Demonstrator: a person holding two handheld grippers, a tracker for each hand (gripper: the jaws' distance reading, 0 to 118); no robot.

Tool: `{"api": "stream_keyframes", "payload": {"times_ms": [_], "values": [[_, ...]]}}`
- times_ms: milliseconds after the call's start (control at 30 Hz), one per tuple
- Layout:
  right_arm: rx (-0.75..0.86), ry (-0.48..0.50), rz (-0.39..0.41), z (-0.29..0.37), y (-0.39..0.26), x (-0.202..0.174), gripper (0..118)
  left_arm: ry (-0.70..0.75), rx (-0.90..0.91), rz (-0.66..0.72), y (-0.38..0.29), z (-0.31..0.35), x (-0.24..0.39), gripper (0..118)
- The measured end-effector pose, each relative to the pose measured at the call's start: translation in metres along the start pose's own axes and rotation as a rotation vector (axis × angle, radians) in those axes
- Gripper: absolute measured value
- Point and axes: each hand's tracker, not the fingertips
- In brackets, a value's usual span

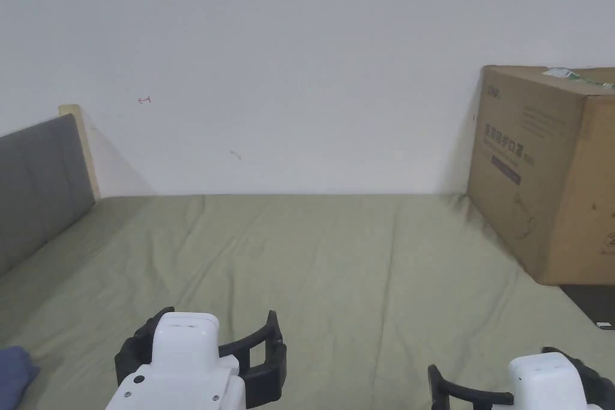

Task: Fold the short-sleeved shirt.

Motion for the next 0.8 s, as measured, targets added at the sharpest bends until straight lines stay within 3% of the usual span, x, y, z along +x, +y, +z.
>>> {"api": "stream_keyframes", "payload": {"times_ms": [33, 67, 233, 500, 800], "values": [[0.078, 0.064, 0.004, 0.003, 0.005, -0.004, 118, 0.002, 0.003, -0.002, -0.002, -0.001, -0.002, 109], [0.056, 0.01, 0.01, 0.006, 0.006, -0.004, 118, 0.007, 0.012, -0.005, -0.004, -0.001, -0.003, 109], [0.058, -0.005, 0.063, 0.003, -0.005, -0.012, 118, 0.052, 0.033, -0.018, -0.015, -0.004, -0.007, 109], [0.051, -0.063, 0.052, -0.007, -0.02, -0.018, 118, 0.108, 0.001, -0.058, -0.042, -0.014, -0.015, 110], [0.04, -0.024, -0.058, -0.007, -0.005, -0.01, 118, 0.118, -0.011, -0.016, -0.037, -0.006, -0.022, 111]]}}
